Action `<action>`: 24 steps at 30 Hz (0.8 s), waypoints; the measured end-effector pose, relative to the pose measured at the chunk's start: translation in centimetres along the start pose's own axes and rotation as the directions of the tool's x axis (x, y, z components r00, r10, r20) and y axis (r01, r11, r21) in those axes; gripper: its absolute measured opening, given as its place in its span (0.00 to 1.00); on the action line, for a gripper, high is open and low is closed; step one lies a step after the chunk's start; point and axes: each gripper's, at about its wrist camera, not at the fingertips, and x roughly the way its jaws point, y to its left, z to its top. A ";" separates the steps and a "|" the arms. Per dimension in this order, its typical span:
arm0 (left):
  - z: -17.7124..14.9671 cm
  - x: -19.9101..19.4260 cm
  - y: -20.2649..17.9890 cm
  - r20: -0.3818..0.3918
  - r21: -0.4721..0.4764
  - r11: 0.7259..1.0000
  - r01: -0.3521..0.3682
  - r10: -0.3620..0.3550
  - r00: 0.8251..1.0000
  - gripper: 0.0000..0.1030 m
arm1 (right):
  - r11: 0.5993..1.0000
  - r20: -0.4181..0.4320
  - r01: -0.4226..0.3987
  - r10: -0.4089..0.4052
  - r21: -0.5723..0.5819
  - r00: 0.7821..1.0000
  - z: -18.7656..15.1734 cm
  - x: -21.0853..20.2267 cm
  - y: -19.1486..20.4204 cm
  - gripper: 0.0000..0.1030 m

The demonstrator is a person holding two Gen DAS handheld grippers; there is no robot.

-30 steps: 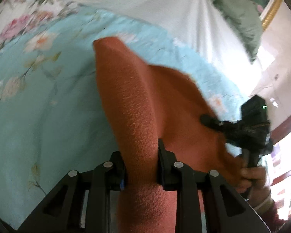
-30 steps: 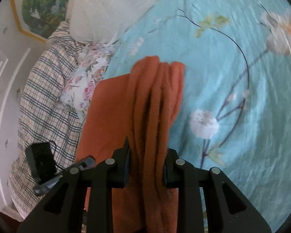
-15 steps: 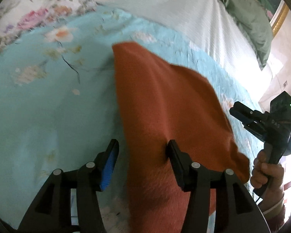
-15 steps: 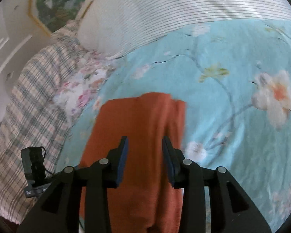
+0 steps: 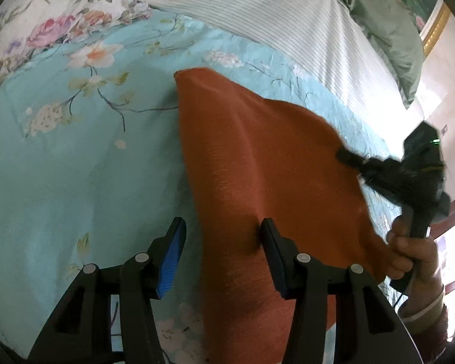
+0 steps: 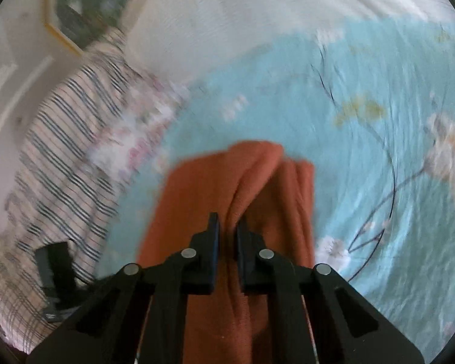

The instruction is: Fold small clothes

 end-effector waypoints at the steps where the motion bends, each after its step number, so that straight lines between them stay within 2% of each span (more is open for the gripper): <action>1: 0.1 -0.6 -0.3 0.014 0.001 1.000 0.005 -0.005 1.000 0.45 | 1.000 0.024 0.003 -0.003 -0.010 1.000 -0.1 -0.8 0.3 0.11; 3: 0.3 -2.3 -1.1 0.072 0.008 0.999 0.047 -0.047 0.996 0.45 | 0.999 0.052 0.041 -0.040 -0.015 0.998 -0.7 -1.8 0.1 0.11; 5: 0.4 -2.8 -2.0 0.099 0.043 0.999 0.017 -0.022 0.995 0.45 | 0.995 0.007 0.096 -0.096 0.016 0.995 -1.3 -0.8 -1.6 0.11; 6: 0.3 -2.4 -2.3 0.097 0.065 0.998 -0.009 0.003 0.995 0.45 | 0.993 -0.012 0.116 -0.116 0.030 0.993 -1.6 -0.2 -2.3 0.11; 8: 0.0 -1.0 -2.3 0.067 0.073 0.996 -0.056 0.051 0.996 0.35 | 0.986 -0.054 0.157 -0.155 0.048 0.986 -2.4 1.3 -4.0 0.11; 12: -0.8 1.3 -1.1 -0.001 0.025 0.999 -0.034 0.034 0.999 0.33 | 0.984 -0.058 0.162 -0.158 0.078 0.986 -2.9 2.1 -5.0 0.11; 15: -0.9 1.7 -0.8 -0.007 0.017 0.999 -0.035 0.035 0.999 0.36 | 0.981 -0.065 0.186 -0.183 0.050 0.981 -2.9 2.0 -4.5 0.11; 18: -0.6 1.8 -1.1 -0.021 0.033 0.998 -0.048 0.049 0.999 0.36 | 0.979 -0.066 0.189 -0.184 0.076 0.981 -2.6 1.5 -4.2 0.14; 21: 0.7 1.5 -0.6 -0.036 0.021 1.000 -0.022 0.023 0.999 0.43 | 0.974 -0.020 0.217 -0.216 0.062 0.976 -2.3 -0.1 -2.6 0.17; 23: 2.1 1.9 -0.2 -0.044 0.008 1.000 -0.011 0.011 0.999 0.47 | 0.983 0.021 0.179 -0.180 0.048 0.983 -2.3 -1.2 -0.9 0.17; 24: 2.8 2.3 -0.1 -0.055 -0.001 1.000 0.001 -0.001 0.998 0.51 | 0.990 0.020 0.137 -0.138 0.035 0.990 -2.5 -1.3 0.1 0.17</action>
